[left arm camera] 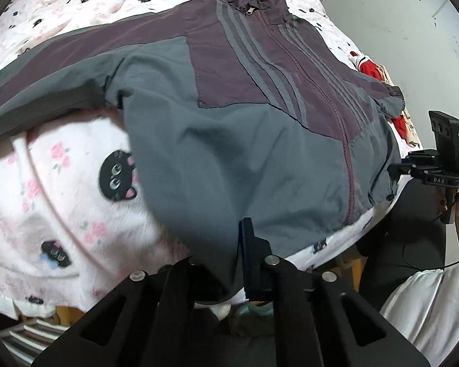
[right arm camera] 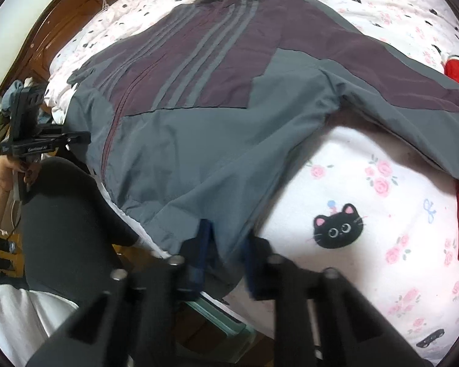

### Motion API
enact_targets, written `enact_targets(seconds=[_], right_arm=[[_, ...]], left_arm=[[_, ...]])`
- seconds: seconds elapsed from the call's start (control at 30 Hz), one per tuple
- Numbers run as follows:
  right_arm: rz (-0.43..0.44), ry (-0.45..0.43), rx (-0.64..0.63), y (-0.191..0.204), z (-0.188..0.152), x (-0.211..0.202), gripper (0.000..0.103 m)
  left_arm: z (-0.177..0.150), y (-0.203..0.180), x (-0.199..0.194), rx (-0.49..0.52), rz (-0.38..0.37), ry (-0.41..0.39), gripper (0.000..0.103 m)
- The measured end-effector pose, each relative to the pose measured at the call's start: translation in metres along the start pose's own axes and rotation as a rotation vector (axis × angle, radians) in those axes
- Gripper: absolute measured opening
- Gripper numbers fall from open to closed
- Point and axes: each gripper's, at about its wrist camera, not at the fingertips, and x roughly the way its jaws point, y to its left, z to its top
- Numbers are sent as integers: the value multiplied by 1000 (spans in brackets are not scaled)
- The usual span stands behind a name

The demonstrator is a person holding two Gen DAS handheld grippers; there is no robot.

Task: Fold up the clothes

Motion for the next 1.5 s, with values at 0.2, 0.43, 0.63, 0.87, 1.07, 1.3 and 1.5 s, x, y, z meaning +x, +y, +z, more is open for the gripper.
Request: enact_targets(seconds=[0.2, 0.43, 0.63, 0.87, 1.07, 1.3, 1.5], right_arm=[[3, -5, -16, 2, -3, -19, 9], [-91, 47, -14, -7, -6, -7, 9], [-187, 72, -68, 1, -5, 4, 16], [-252, 51, -141, 7, -1, -22, 25], [-254, -103, -233, 36, 21, -57, 60], [-118, -168, -233, 60, 56, -41, 64], [-103, -122, -206, 61, 71, 9, 64]], left_arm=[[-10, 2, -23, -41, 23, 7, 7], [-26, 14, 1, -67, 196, 99, 7], [-35, 19, -7, -92, 293, 90, 8], [-42, 10, -42, -59, 339, -37, 9], [-17, -26, -68, 42, 354, -244, 71], [27, -59, -43, 72, 278, -283, 71], [33, -58, -13, 47, 263, -216, 71]])
